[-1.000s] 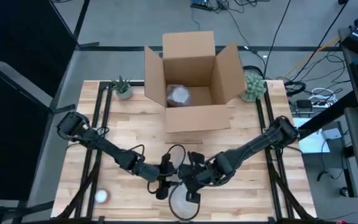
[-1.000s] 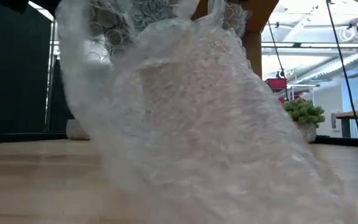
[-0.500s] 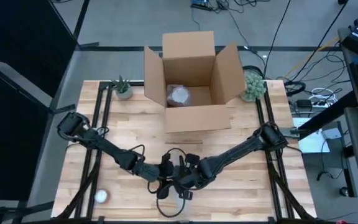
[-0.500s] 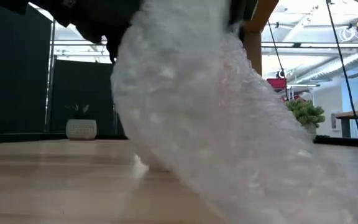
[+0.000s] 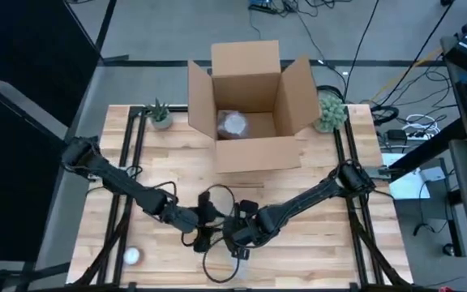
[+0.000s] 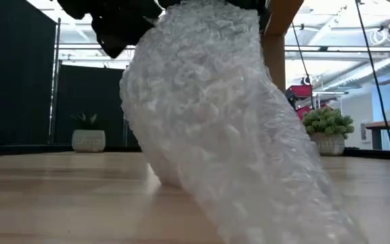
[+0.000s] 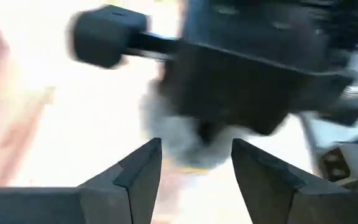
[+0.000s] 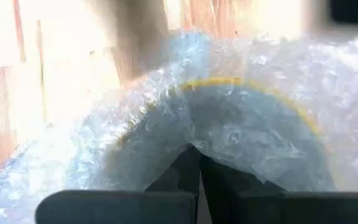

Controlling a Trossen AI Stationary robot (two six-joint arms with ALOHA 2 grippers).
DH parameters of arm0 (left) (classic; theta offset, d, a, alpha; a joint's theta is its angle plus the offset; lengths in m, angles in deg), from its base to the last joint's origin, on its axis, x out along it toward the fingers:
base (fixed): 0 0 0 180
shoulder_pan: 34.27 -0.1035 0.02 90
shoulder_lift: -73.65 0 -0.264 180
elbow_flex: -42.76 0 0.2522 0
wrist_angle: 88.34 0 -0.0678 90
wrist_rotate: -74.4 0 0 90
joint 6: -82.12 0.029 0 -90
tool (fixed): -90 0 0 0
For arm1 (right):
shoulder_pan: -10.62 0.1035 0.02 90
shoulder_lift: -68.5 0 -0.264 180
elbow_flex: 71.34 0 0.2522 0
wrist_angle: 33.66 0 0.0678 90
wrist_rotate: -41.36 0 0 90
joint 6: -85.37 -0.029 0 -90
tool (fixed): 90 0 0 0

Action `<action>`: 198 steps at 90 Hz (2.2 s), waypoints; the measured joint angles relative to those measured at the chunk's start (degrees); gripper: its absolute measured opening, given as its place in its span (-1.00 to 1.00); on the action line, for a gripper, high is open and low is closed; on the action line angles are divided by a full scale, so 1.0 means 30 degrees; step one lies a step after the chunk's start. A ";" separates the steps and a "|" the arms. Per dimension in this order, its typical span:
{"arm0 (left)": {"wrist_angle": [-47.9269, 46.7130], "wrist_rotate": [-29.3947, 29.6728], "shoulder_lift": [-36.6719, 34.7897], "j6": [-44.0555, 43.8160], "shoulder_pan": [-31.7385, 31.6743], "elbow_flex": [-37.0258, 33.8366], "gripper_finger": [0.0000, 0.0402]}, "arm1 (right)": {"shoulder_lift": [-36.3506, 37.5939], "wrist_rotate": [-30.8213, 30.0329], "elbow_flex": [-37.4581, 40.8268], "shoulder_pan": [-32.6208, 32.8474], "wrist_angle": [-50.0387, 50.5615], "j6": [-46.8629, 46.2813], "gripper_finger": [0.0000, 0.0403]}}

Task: Wrap mug
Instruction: Wrap the orange mug with the transparent bubble wrap

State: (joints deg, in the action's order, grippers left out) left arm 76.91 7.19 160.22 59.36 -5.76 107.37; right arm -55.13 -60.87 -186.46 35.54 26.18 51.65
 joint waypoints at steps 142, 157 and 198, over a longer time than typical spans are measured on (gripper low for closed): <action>0.6423 -0.2061 0.4741 0.1822 0.0116 -0.0087 -0.09 | 0.0168 0.0248 -0.0251 0.0229 -0.0059 0.1256 -1.00; 0.6646 -0.1960 0.4820 0.1779 0.0114 -0.0114 -0.09 | 0.0464 0.0410 -0.2201 0.0433 0.2824 0.1323 -1.00; 0.6976 -0.1930 0.4882 0.2251 0.0160 -0.0095 -0.09 | 0.0345 -0.1504 -0.5944 0.0600 0.5398 0.1460 -1.00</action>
State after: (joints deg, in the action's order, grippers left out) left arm 97.83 1.40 174.86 66.11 -5.28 107.08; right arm -54.09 -65.38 -204.29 37.34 42.37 56.03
